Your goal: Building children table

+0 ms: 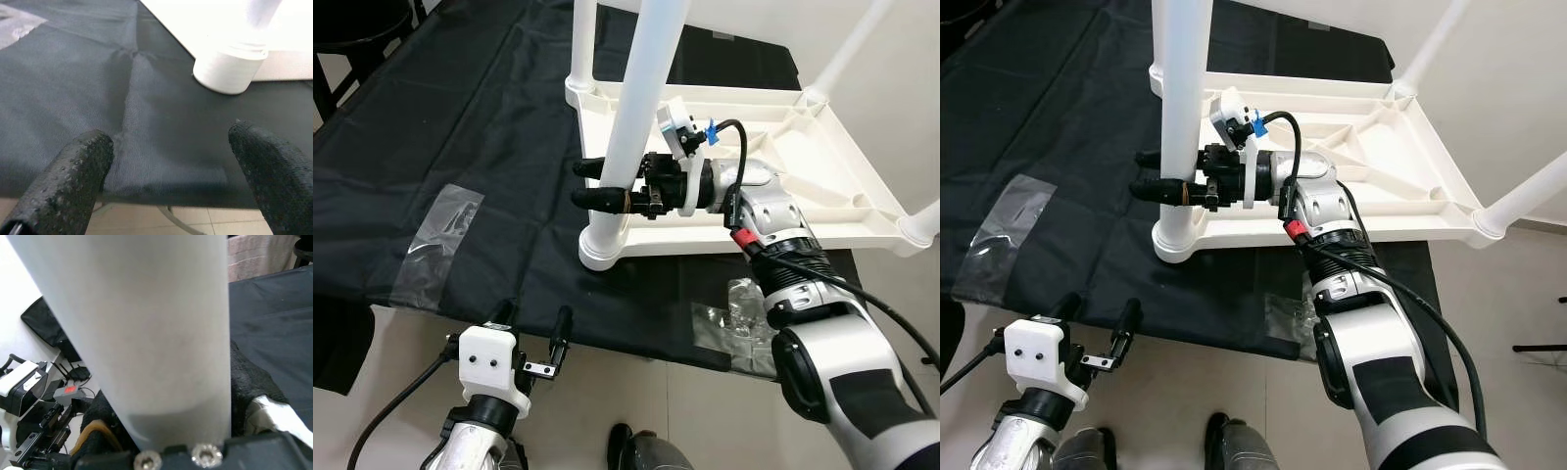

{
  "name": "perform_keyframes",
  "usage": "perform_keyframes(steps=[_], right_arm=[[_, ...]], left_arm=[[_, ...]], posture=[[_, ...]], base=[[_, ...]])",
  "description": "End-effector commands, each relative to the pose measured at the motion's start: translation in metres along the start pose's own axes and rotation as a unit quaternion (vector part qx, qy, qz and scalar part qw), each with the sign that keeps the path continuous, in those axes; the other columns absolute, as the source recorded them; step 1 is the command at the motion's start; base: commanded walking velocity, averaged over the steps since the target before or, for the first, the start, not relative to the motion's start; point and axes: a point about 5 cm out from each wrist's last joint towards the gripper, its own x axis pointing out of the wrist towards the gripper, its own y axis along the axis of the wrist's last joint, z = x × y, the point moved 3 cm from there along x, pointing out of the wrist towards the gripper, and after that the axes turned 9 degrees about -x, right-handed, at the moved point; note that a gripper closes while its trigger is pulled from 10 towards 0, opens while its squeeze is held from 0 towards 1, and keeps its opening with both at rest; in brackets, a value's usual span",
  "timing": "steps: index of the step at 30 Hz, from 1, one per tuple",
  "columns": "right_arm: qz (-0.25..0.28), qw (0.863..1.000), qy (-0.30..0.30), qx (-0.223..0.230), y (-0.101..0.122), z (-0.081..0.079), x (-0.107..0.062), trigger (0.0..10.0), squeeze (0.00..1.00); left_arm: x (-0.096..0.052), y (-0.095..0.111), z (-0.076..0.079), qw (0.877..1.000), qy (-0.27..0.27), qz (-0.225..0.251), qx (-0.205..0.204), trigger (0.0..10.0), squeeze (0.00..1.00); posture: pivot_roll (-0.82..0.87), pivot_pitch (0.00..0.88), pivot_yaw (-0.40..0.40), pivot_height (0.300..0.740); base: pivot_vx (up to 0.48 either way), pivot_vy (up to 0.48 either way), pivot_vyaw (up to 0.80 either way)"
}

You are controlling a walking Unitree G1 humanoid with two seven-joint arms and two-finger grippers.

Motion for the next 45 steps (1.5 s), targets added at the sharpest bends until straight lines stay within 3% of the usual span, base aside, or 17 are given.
perform_keyframes(steps=[1,9,10,11,12,13,14,16,21,27,28,33,34,35,37,39,45], right_arm=[[-0.019,1.000,-0.018,0.016,-0.015,-0.002,-0.012,0.0,0.00],[-0.059,0.993,-0.097,0.023,-0.031,-0.005,-0.003,0.0,0.00],[-0.071,0.985,-0.152,0.052,-0.042,-0.011,0.005,0.0,0.00],[-0.106,0.938,-0.316,0.096,-0.073,-0.022,0.009,0.0,0.00],[-0.106,0.938,-0.316,0.096,-0.073,-0.022,0.009,0.0,0.00],[-0.139,0.894,-0.401,0.141,-0.100,-0.047,0.012,0.0,0.00],[-0.160,0.871,-0.431,0.175,-0.120,-0.080,0.028,0.0,0.00],[-0.166,0.864,-0.434,0.193,-0.129,-0.099,0.043,0.0,0.00],[-0.139,0.888,-0.407,0.165,-0.116,-0.075,0.065,0.0,0.00],[-0.138,0.894,-0.395,0.159,-0.112,-0.073,0.068,0.0,0.00],[-0.138,0.900,-0.385,0.152,-0.110,-0.074,0.068,10.0,0.00],[-0.115,0.912,-0.367,0.142,-0.099,-0.076,0.065,10.0,0.00],[-0.079,0.926,-0.343,0.134,-0.085,-0.073,0.060,10.0,1.00],[-0.042,0.944,-0.304,0.124,-0.070,-0.071,0.052,10.0,1.00],[-0.042,0.944,-0.304,0.124,-0.070,-0.071,0.052,10.0,1.00],[-0.005,0.972,-0.219,0.086,-0.049,-0.063,0.028,10.0,1.00],[-0.025,0.989,-0.145,0.020,-0.040,-0.037,-0.009,10.0,1.00]], left_arm=[[-0.003,-0.007,0.001,1.000,0.004,-0.019,-0.004,10.0,0.00],[0.005,-0.009,-0.001,1.000,0.006,-0.019,-0.002,10.0,0.00],[0.008,-0.011,-0.002,1.000,0.008,-0.018,-0.001,10.0,0.00],[0.013,-0.016,-0.006,1.000,0.010,-0.020,0.000,10.0,0.00],[0.013,-0.016,-0.006,1.000,0.010,-0.020,0.000,10.0,0.00],[0.016,-0.021,-0.010,1.000,0.012,-0.023,0.001,10.0,0.00],[0.020,-0.024,-0.012,1.000,0.012,-0.025,0.006,10.0,0.00],[0.023,-0.027,-0.016,0.999,0.011,-0.028,0.011,10.0,0.00],[0.035,-0.034,-0.027,0.999,0.018,-0.035,0.012,10.0,0.00],[0.038,-0.035,-0.033,0.999,0.025,-0.034,0.016,10.0,0.00],[0.039,-0.034,-0.034,0.999,0.027,-0.033,0.018,10.0,0.00],[0.038,-0.034,-0.034,0.999,0.026,-0.031,0.017,10.0,0.00],[0.038,-0.034,-0.032,0.999,0.024,-0.029,0.014,10.0,0.00],[0.036,-0.033,-0.029,0.999,0.021,-0.027,0.012,10.0,0.00],[0.036,-0.033,-0.029,0.999,0.021,-0.027,0.012,10.0,0.00],[0.032,-0.032,-0.024,1.000,0.017,-0.025,0.007,10.0,0.00],[0.025,-0.028,-0.019,1.000,0.012,-0.020,0.004,10.0,0.00]], posture=[[0.14,0.295,-0.153,0.740],[0.12,0.263,-0.171,0.740],[0.12,0.241,-0.183,0.740],[0.14,0.167,-0.185,0.740],[0.14,0.167,-0.185,0.740],[0.14,0.137,-0.175,0.740],[0.15,0.103,-0.170,0.740],[0.17,0.075,-0.157,0.740],[0.16,0.007,-0.147,0.740],[0.16,0.003,-0.141,0.740],[0.16,0.013,-0.140,0.740],[0.15,0.022,-0.139,0.740],[0.14,0.041,-0.139,0.740],[0.13,0.056,-0.139,0.740],[0.13,0.056,-0.139,0.740],[0.13,0.086,-0.142,0.740],[0.15,0.154,-0.140,0.740]], base=[[0.000,0.000,0.00],[0.000,0.000,0.00],[0.000,0.000,0.00],[0.000,0.000,0.00],[0.000,0.000,0.00],[0.000,0.000,0.00],[0.000,0.000,0.00],[0.000,0.000,0.00],[0.000,0.000,0.00],[0.000,0.000,0.00],[0.000,0.000,0.00],[0.000,0.000,0.00],[0.000,0.000,0.00],[0.000,0.000,0.00],[0.000,0.000,0.00],[0.000,0.000,0.00],[0.000,0.000,0.00]])
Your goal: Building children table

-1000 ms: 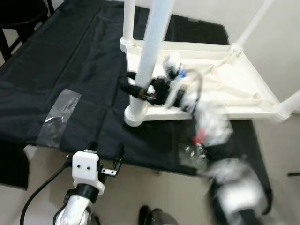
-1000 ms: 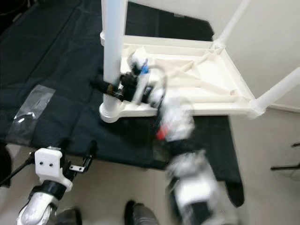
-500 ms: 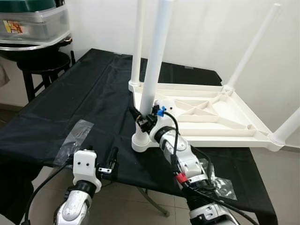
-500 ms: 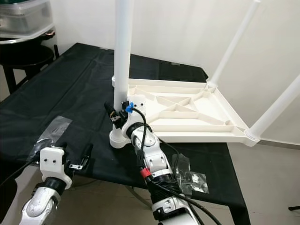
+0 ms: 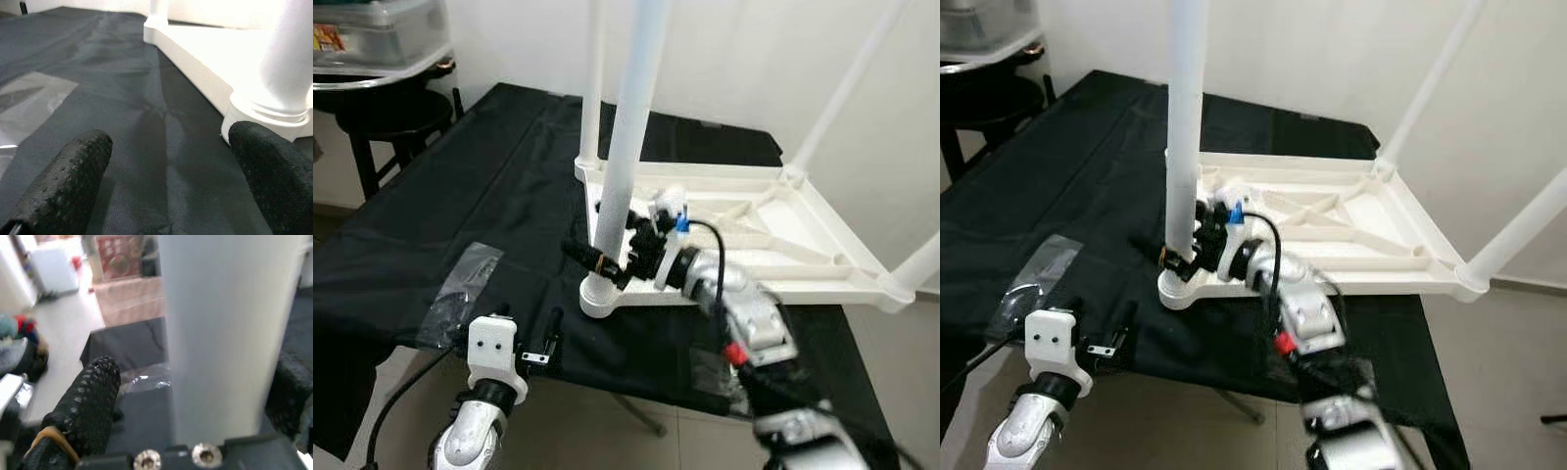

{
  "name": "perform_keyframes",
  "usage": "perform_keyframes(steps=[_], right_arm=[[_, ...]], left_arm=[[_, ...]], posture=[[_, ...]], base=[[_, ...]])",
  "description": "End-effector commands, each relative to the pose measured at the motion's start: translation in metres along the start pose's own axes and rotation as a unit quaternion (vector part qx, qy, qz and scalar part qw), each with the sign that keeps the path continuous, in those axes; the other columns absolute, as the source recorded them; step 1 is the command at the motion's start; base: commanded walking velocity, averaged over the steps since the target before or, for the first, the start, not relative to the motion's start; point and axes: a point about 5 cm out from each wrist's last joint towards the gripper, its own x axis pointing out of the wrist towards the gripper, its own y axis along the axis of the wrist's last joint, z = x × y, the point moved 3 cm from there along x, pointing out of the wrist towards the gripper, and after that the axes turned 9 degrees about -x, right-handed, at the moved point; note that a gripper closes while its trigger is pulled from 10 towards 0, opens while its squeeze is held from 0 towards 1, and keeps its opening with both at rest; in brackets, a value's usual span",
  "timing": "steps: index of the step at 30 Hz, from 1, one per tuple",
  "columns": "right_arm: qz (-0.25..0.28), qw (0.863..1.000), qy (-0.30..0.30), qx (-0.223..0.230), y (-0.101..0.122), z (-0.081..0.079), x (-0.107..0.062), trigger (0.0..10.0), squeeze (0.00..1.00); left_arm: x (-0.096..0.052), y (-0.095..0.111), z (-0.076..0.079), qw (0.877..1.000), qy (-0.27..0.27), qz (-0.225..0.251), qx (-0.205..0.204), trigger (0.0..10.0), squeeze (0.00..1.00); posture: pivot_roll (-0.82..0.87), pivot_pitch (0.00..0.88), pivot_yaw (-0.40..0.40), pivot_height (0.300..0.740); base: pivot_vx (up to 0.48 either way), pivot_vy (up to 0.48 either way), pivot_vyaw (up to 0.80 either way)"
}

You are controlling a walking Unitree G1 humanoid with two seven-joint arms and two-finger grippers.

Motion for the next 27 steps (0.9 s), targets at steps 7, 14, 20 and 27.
perform_keyframes(steps=[7,14,20,27], right_arm=[[-0.004,0.997,0.076,-0.031,0.010,0.017,-0.010,10.0,0.89],[-0.008,0.994,0.105,-0.040,0.020,0.033,-0.010,8.0,0.00],[0.001,0.993,0.112,-0.035,0.025,0.044,-0.012,0.0,0.00],[0.004,0.993,0.107,-0.039,0.024,0.045,-0.013,0.0,0.00]], left_arm=[[-0.012,0.002,0.007,1.000,-0.004,-0.004,-0.003,10.0,0.00],[-0.021,0.006,0.009,1.000,-0.001,-0.003,-0.002,10.0,0.00],[-0.027,0.009,0.012,1.000,0.001,-0.004,-0.002,10.0,0.00],[-0.028,0.010,0.012,1.000,0.001,-0.005,-0.002,10.0,0.00]], posture=[[0.16,0.178,-0.147,0.740],[0.18,0.225,-0.158,0.740],[0.19,0.240,-0.160,0.740],[0.18,0.242,-0.157,0.740]], base=[[0.000,0.000,0.00],[0.000,0.000,0.00],[0.000,0.000,0.00],[0.000,0.000,0.00]])
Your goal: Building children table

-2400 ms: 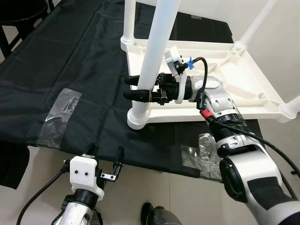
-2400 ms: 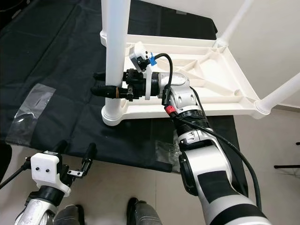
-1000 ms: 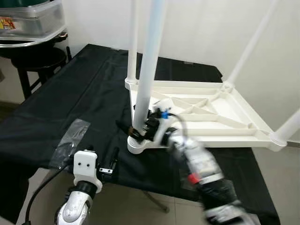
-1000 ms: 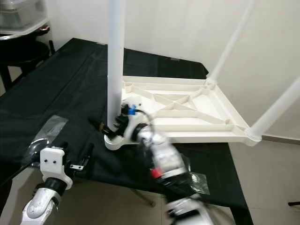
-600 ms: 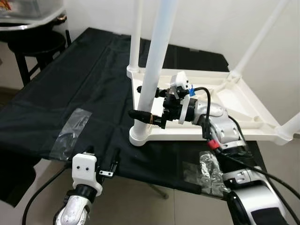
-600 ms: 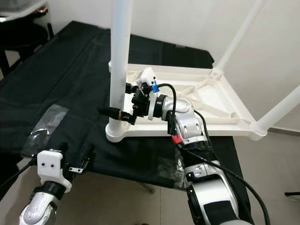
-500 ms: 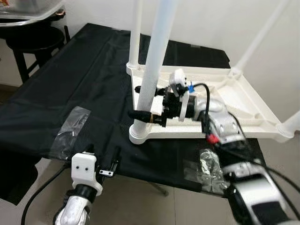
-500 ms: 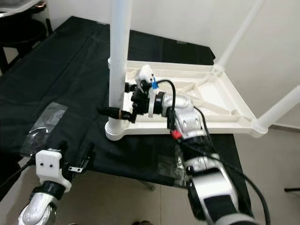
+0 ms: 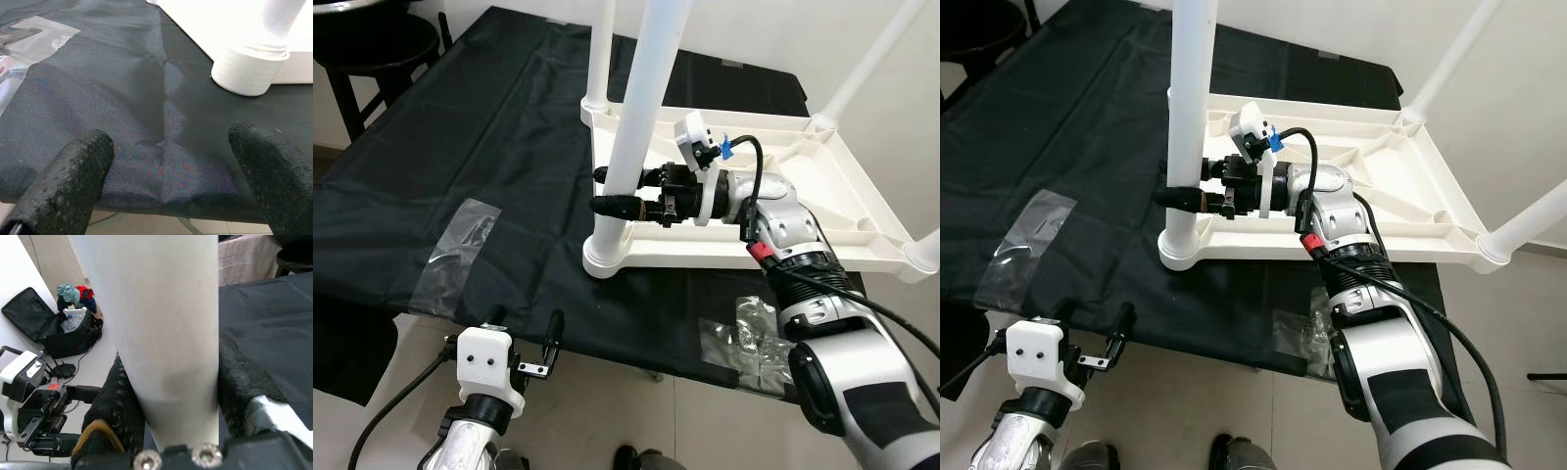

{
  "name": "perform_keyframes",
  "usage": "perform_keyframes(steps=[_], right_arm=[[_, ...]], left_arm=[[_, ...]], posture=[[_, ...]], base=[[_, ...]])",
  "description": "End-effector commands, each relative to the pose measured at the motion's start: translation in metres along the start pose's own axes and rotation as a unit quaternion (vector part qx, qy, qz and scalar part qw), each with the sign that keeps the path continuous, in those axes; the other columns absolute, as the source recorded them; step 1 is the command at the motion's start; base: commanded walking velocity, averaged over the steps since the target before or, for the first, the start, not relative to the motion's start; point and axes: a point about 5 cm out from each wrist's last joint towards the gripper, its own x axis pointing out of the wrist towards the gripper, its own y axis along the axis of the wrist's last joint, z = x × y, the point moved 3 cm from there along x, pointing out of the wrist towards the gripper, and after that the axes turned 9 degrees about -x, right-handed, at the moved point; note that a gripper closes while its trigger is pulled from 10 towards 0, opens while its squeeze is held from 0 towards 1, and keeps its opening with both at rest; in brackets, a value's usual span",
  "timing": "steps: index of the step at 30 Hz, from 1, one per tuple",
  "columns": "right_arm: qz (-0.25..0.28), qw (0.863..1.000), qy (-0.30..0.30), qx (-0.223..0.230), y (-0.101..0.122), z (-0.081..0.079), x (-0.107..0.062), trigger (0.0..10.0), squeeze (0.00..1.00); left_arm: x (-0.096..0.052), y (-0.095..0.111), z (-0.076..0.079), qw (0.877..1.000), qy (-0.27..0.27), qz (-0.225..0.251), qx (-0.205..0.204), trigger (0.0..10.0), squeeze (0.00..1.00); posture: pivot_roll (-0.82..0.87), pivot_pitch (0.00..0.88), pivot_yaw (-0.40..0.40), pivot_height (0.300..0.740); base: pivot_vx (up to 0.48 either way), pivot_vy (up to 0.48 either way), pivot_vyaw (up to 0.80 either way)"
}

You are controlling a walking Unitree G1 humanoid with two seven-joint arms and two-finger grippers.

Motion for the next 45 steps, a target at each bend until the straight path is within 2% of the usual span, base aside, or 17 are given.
perform_keyframes(steps=[1,6,7,8,9,10,11,12,13,17,22,23,26,27,32,36,45], right_arm=[[-0.008,0.999,-0.032,-0.011,-0.004,0.004,-0.008,0.0,0.00],[-0.030,0.995,-0.092,-0.023,-0.013,0.004,-0.003,0.0,0.00],[-0.034,0.987,-0.158,0.004,-0.021,0.004,0.003,0.0,0.00],[-0.034,0.987,-0.158,0.004,-0.021,0.004,0.003,0.0,0.00],[-0.082,0.964,-0.246,0.066,-0.062,-0.033,0.028,0.0,0.00],[-0.082,0.964,-0.246,0.066,-0.062,-0.033,0.028,0.0,0.00],[-0.111,0.939,-0.305,0.117,-0.084,-0.066,0.045,0.0,0.00],[-0.111,0.939,-0.305,0.117,-0.084,-0.066,0.045,0.0,0.00],[-0.129,0.920,-0.340,0.148,-0.094,-0.088,0.054,0.0,0.00],[-0.134,0.913,-0.354,0.152,-0.094,-0.093,0.060,0.0,0.00],[-0.114,0.924,-0.338,0.136,-0.084,-0.083,0.070,0.0,0.00],[-0.107,0.929,-0.330,0.126,-0.079,-0.077,0.075,10.0,0.00],[-0.099,0.933,-0.325,0.121,-0.075,-0.075,0.078,10.0,0.00],[-0.094,0.936,-0.317,0.117,-0.072,-0.074,0.081,10.0,1.00],[-0.065,0.929,-0.342,0.128,-0.062,-0.079,0.070,10.0,1.00],[-0.044,0.934,-0.331,0.129,-0.057,-0.089,0.059,10.0,1.00],[-0.101,0.938,-0.314,0.107,-0.079,-0.137,-0.002,10.0,1.00]], left_arm=[[-0.002,-0.005,0.004,1.000,0.002,-0.014,-0.006,10.0,0.00],[0.000,-0.006,0.003,1.000,0.002,-0.015,-0.006,10.0,0.00],[0.001,-0.007,0.003,1.000,0.002,-0.015,-0.006,10.0,0.00],[0.001,-0.007,0.003,1.000,0.002,-0.015,-0.006,10.0,0.00],[0.005,-0.007,0.001,1.000,0.004,-0.014,-0.005,10.0,0.00],[0.005,-0.007,0.001,1.000,0.004,-0.014,-0.005,10.0,0.00],[0.009,-0.008,0.001,1.000,0.004,-0.013,-0.001,10.0,0.00],[0.009,-0.008,0.001,1.000,0.004,-0.013,-0.001,10.0,0.00],[0.013,-0.010,0.001,1.000,0.003,-0.014,0.002,10.0,0.00],[0.016,-0.010,0.000,1.000,0.001,-0.014,0.003,10.0,0.00],[0.023,-0.013,-0.005,1.000,0.002,-0.015,0.000,10.0,0.00],[0.028,-0.014,-0.008,1.000,0.005,-0.014,0.003,10.0,0.00],[0.032,-0.014,-0.010,1.000,0.007,-0.013,0.006,10.0,0.00],[0.035,-0.015,-0.013,1.000,0.009,-0.012,0.008,10.0,0.00],[0.038,-0.015,-0.019,1.000,0.009,-0.015,0.010,10.0,0.00],[0.040,-0.015,-0.022,1.000,0.007,-0.020,0.010,10.0,0.00],[0.038,-0.009,-0.043,0.999,0.041,-0.024,0.009,10.0,0.00]], posture=[[0.17,0.231,-0.157,0.740],[0.17,0.222,-0.166,0.740],[0.16,0.206,-0.183,0.740],[0.16,0.206,-0.183,0.740],[0.16,0.180,-0.167,0.740],[0.16,0.180,-0.167,0.740],[0.17,0.173,-0.159,0.740],[0.17,0.173,-0.159,0.740],[0.17,0.166,-0.161,0.740],[0.15,0.147,-0.161,0.740],[0.14,0.112,-0.156,0.740],[0.14,0.088,-0.156,0.740],[0.14,0.083,-0.149,0.740],[0.14,0.081,-0.145,0.740],[0.12,0.079,-0.125,0.740],[0.11,0.080,-0.113,0.740],[0.05,0.086,-0.076,0.740]], base=[[0.000,0.000,0.00],[0.000,0.000,0.00],[0.000,0.000,0.00],[0.000,0.000,0.00],[0.000,0.000,0.00],[0.000,0.000,0.00],[0.000,0.000,0.00],[0.000,0.000,0.00],[0.000,0.000,0.00],[0.000,0.000,0.00],[0.000,0.000,0.00],[0.000,0.000,0.00],[0.000,0.000,0.00],[0.000,0.000,0.00],[0.000,0.000,0.00],[0.000,0.000,0.00],[0.000,0.000,0.00]])
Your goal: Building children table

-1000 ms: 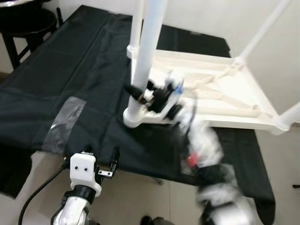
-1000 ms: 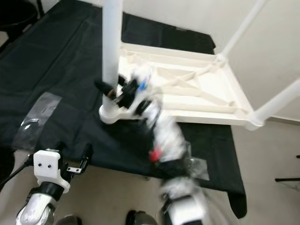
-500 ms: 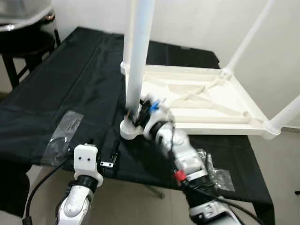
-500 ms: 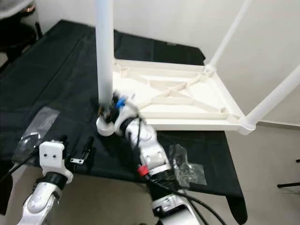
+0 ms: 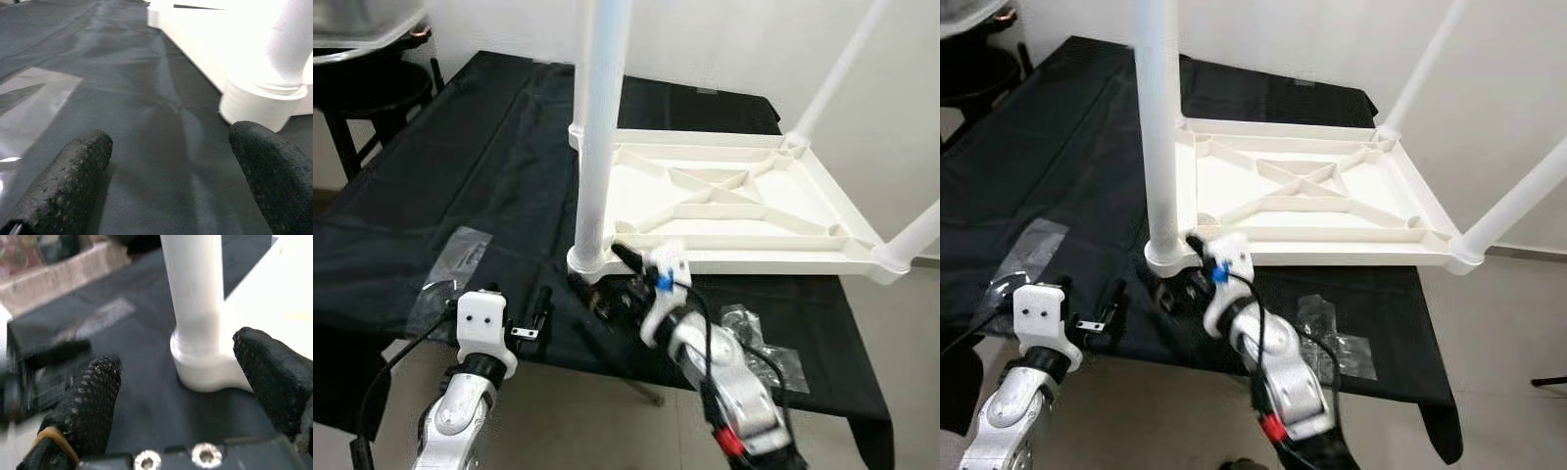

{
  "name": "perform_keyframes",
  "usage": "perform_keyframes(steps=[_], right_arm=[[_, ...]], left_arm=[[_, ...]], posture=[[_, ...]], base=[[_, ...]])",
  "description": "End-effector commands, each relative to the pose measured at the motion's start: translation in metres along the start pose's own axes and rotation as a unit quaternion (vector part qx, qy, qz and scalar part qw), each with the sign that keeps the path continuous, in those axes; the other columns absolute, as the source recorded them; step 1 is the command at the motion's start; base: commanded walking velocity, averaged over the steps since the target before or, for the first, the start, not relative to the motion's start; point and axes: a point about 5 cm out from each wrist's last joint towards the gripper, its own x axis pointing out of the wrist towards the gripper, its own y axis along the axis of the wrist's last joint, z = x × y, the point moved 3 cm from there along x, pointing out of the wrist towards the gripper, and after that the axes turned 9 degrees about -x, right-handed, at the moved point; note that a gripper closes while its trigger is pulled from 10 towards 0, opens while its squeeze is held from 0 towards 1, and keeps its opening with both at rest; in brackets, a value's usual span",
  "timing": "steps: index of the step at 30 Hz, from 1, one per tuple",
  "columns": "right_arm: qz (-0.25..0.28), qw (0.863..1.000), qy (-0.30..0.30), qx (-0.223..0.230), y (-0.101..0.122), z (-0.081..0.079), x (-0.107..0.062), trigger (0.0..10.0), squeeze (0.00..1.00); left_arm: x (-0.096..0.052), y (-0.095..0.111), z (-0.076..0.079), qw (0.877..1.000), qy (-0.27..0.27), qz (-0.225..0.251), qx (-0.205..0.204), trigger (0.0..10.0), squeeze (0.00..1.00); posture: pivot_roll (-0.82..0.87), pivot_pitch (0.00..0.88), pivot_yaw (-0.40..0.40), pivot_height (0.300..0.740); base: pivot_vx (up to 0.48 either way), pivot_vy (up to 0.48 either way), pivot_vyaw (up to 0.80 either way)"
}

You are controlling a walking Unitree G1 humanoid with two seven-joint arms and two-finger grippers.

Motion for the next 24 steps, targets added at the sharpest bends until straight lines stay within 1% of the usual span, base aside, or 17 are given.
perform_keyframes(steps=[1,2,4,5,7,9,10,12,13,14,16,17,19,20,21,23,24], right_arm=[[-0.013,1.000,-0.012,-0.011,-0.007,0.006,-0.020,10.0,1.00],[-0.013,1.000,-0.012,-0.011,-0.007,0.006,-0.020,10.0,1.00],[-0.055,0.993,-0.105,-0.013,-0.027,0.031,-0.055,10.0,1.00],[-0.055,0.993,-0.105,-0.013,-0.027,0.031,-0.055,10.0,1.00],[-0.088,0.974,-0.209,0.006,-0.041,0.056,-0.093,10.0,1.00],[-0.088,0.974,-0.209,0.006,-0.041,0.056,-0.093,10.0,1.00],[-0.094,0.965,-0.243,0.015,-0.043,0.063,-0.105,10.0,1.00],[-0.094,0.965,-0.243,0.015,-0.043,0.063,-0.105,10.0,1.00],[-0.094,0.960,-0.264,0.018,-0.043,0.068,-0.110,10.0,1.00],[-0.090,0.959,-0.268,0.025,-0.042,0.069,-0.108,10.0,1.00],[-0.081,0.961,-0.261,0.026,-0.039,0.070,-0.099,10.0,1.00],[-0.081,0.961,-0.261,0.026,-0.039,0.070,-0.099,10.0,1.00],[-0.072,0.968,-0.241,0.019,-0.033,0.070,-0.086,10.0,0.97],[-0.072,0.968,-0.241,0.019,-0.033,0.070,-0.086,10.0,0.97],[-0.068,0.973,-0.222,0.000,-0.030,0.068,-0.078,10.0,0.52],[-0.065,0.976,-0.210,-0.015,-0.027,0.067,-0.073,10.0,0.52],[-0.061,0.979,-0.192,-0.026,-0.025,0.064,-0.066,10.0,0.00]], left_arm=[[-0.004,0.002,-0.013,1.000,0.022,-0.005,0.008,10.0,0.00],[-0.004,0.002,-0.013,1.000,0.022,-0.005,0.008,10.0,0.00],[-0.008,0.008,-0.024,0.999,0.038,0.001,0.023,10.0,0.00],[-0.008,0.008,-0.024,0.999,0.038,0.001,0.023,10.0,0.00],[-0.012,0.011,-0.032,0.998,0.052,-0.002,0.029,10.0,0.00],[-0.012,0.011,-0.032,0.998,0.052,-0.002,0.029,10.0,0.00],[-0.014,0.010,-0.034,0.998,0.061,-0.005,0.029,10.0,0.00],[-0.014,0.010,-0.034,0.998,0.061,-0.005,0.029,10.0,0.00],[-0.015,0.009,-0.034,0.997,0.068,-0.008,0.026,10.0,0.00],[-0.014,0.008,-0.033,0.997,0.070,-0.010,0.021,10.0,0.00],[-0.011,0.005,-0.028,0.998,0.064,-0.017,0.007,10.0,0.00],[-0.011,0.005,-0.028,0.998,0.064,-0.017,0.007,10.0,0.00],[-0.009,0.004,-0.025,0.998,0.064,-0.021,-0.003,10.0,0.00],[-0.009,0.004,-0.025,0.998,0.064,-0.021,-0.003,10.0,0.00],[-0.009,0.001,-0.023,0.997,0.065,-0.027,-0.009,10.0,0.00],[-0.011,-0.001,-0.022,0.997,0.065,-0.032,-0.018,10.0,0.00],[-0.015,-0.005,-0.018,0.997,0.059,-0.041,-0.026,10.0,0.00]], posture=[[0.04,0.097,-0.069,0.740],[0.04,0.097,-0.069,0.740],[0.04,0.110,-0.068,0.740],[0.04,0.110,-0.068,0.740],[0.03,0.125,-0.062,0.740],[0.03,0.125,-0.062,0.740],[0.03,0.124,-0.061,0.740],[0.03,0.124,-0.061,0.740],[0.02,0.118,-0.059,0.740],[0.03,0.112,-0.062,0.740],[0.04,0.106,-0.068,0.740],[0.04,0.106,-0.068,0.740],[0.04,0.096,-0.070,0.740],[0.04,0.096,-0.070,0.740],[0.03,0.082,-0.070,0.740],[0.03,0.072,-0.076,0.740],[0.04,0.064,-0.078,0.740]], base=[[0.000,0.000,0.00],[0.000,0.000,0.00],[0.000,0.000,0.00],[0.000,0.000,0.00],[0.000,0.000,0.00],[0.000,0.000,0.00],[0.000,0.000,0.00],[0.000,0.000,0.00],[0.000,0.000,0.00],[0.000,0.000,0.00],[0.000,0.000,0.00],[0.000,0.000,0.00],[0.000,0.000,0.00],[0.000,0.000,0.00],[0.000,0.000,0.00],[0.000,0.000,0.00],[0.000,-0.469,0.00]])
